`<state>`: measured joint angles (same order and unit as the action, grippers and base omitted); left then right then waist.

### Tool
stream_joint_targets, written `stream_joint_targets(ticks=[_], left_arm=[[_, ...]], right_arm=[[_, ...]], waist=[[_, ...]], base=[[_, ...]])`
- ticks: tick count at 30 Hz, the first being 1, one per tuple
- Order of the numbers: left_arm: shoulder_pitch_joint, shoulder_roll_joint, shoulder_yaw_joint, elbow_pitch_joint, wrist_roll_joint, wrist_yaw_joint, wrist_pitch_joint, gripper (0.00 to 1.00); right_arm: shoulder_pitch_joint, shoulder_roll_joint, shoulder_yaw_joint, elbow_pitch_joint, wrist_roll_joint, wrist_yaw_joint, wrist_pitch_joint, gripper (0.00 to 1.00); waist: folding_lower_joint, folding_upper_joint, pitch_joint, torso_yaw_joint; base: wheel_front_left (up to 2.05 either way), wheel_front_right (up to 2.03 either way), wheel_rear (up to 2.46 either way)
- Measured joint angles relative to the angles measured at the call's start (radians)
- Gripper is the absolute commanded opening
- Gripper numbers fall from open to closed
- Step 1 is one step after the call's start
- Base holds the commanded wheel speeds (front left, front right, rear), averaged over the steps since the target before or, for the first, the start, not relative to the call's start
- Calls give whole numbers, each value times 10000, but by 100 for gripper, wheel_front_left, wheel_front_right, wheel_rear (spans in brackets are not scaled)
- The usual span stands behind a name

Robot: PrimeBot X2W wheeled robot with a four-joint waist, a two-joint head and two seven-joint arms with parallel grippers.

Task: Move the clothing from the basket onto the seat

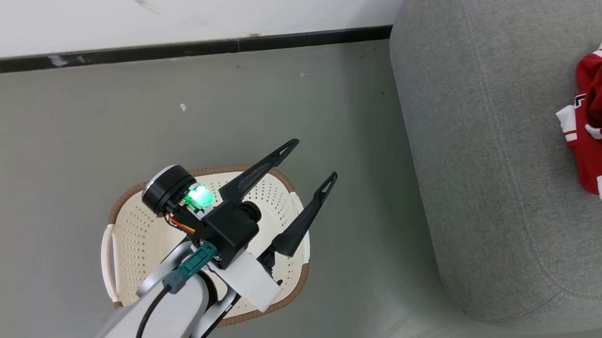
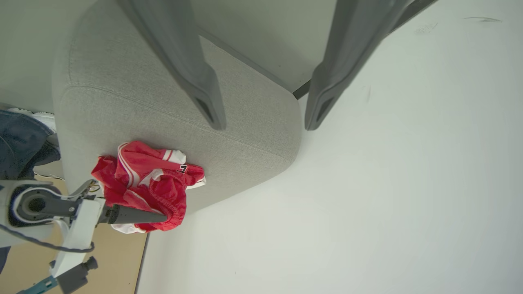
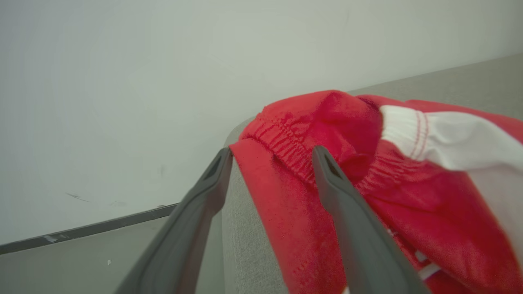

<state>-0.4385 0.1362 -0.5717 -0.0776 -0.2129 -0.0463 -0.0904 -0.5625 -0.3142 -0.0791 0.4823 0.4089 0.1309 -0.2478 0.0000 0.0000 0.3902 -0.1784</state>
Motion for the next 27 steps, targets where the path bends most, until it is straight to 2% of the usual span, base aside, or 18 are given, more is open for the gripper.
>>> stream_joint_targets(ticks=[7, 15, 27], left_arm=[[453, 23, 192, 251, -328, 148, -176, 100], [816, 17, 489, 387, -527, 364, -374, 100], [1491, -10, 1421, 623, -1053, 976, -853, 100]], right_arm=[[717, -121, 169, -353, -318, 0, 0, 100], [981, -92, 349, -1344, -318, 0, -2, 100], [1494, 343, 1613, -2197, -364, 0, 2, 100]], waist=[[0, 0, -453, -178], [0, 0, -959, -323], [0, 0, -1674, -235]], base=[[0, 0, 0], [0, 0, 0], [0, 0, 0]])
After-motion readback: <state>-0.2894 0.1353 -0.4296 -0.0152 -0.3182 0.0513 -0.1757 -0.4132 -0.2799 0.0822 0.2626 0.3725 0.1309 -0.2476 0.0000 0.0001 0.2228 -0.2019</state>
